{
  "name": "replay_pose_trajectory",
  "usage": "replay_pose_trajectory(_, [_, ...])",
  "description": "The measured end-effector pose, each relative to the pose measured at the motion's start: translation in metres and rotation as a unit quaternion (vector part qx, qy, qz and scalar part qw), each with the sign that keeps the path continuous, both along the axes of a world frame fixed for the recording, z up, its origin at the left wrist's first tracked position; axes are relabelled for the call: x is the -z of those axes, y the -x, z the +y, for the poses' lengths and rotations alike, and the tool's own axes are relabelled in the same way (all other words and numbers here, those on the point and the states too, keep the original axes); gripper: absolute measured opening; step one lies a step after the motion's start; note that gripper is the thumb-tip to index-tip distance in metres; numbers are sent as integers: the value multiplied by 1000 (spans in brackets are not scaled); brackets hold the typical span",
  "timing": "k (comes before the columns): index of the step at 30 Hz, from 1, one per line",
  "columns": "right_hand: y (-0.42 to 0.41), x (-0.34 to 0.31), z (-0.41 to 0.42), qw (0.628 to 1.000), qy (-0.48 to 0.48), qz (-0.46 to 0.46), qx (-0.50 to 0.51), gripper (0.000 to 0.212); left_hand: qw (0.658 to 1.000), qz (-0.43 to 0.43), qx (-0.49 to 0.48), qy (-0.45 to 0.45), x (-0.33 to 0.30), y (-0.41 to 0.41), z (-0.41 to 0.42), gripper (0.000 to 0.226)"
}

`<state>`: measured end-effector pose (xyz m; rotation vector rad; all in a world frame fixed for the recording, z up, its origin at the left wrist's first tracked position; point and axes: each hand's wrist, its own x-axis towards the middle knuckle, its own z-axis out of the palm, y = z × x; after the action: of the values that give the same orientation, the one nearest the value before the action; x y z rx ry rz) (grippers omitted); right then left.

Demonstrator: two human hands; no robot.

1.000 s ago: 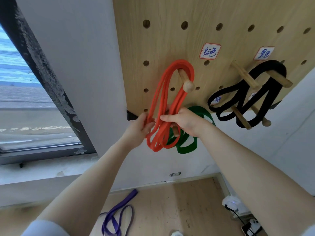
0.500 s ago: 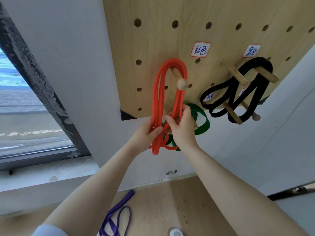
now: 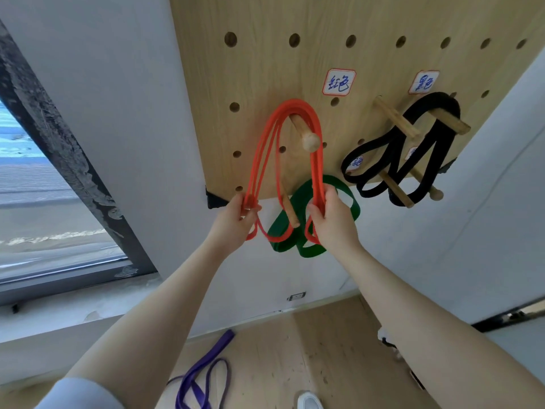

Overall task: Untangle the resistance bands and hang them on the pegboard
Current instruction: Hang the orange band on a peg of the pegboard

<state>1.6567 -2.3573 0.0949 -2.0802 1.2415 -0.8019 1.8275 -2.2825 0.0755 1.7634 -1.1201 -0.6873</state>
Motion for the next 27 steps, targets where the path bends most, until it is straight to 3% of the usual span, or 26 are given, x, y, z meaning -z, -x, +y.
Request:
replay_pose_trajectory(4, [-21, -3, -10, 987, 69, 146, 8, 10, 999, -27, 2, -21, 4, 5, -18, 12])
replay_pose_trajectory(11, [-48, -8, -25, 982, 73, 176, -16, 25, 994, -91, -62, -17, 4, 16, -39, 10])
replay_pose_trajectory(18, [-30, -6, -25, 997, -35, -69, -7, 31, 995, -35, -88, -18, 7, 12, -31, 26])
replay_pose_trajectory(24, [-23, -1, -17, 994, 26, -101, 28, 55, 988, -5, -127, 87, 2, 7, -16, 60])
replay_pose_trajectory(27, [-20, -13, -12, 992, 68, -104, 22, 56, 986, -12, -107, 131, -16, 8, -10, 68])
